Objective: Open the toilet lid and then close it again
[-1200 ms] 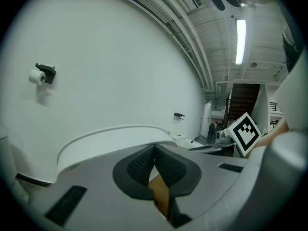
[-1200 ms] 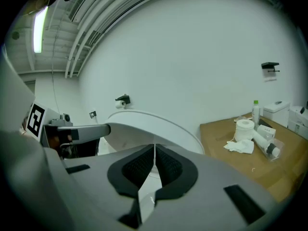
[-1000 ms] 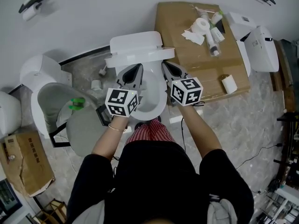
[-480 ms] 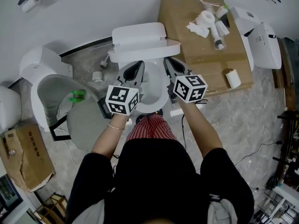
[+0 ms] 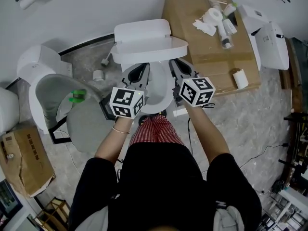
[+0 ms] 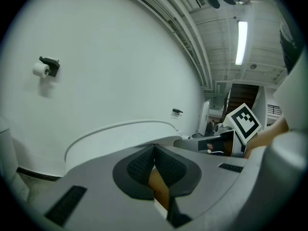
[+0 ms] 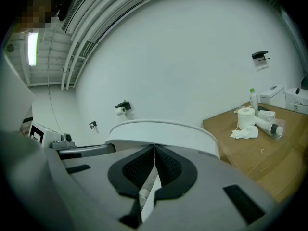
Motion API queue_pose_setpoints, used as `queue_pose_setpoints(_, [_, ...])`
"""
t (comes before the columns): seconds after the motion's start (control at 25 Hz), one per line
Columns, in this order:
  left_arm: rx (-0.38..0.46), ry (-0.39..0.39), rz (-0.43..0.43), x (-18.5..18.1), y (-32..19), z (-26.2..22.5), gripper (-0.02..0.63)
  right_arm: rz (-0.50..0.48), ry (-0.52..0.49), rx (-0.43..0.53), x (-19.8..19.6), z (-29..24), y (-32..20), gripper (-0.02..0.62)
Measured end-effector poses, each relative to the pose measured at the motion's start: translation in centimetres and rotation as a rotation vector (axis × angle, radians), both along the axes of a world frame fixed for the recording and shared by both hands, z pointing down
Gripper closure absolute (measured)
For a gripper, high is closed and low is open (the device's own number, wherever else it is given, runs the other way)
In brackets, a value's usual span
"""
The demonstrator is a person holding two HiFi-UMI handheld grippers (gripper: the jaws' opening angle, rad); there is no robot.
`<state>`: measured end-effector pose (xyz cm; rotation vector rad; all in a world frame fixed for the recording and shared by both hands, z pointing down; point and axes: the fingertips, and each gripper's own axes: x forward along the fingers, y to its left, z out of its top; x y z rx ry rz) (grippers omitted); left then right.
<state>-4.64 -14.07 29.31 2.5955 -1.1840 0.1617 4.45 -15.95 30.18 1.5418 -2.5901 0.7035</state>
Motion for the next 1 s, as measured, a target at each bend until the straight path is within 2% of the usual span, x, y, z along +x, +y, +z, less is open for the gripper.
queue_pose_setpoints(0.72, [-0.012, -0.007, 0.047, -0.9, 1.7, 1.4, 0.602, 0.05, -0.012, -0.001, 0.2, 0.8, 1.9, 0.574])
queue_pose_setpoints(1.0, [-0.034, 0.015, 0.063, -1.0, 2.5, 2.2, 0.601, 0.063, -0.004, -0.009, -0.1, 1.3, 2.9, 0.574])
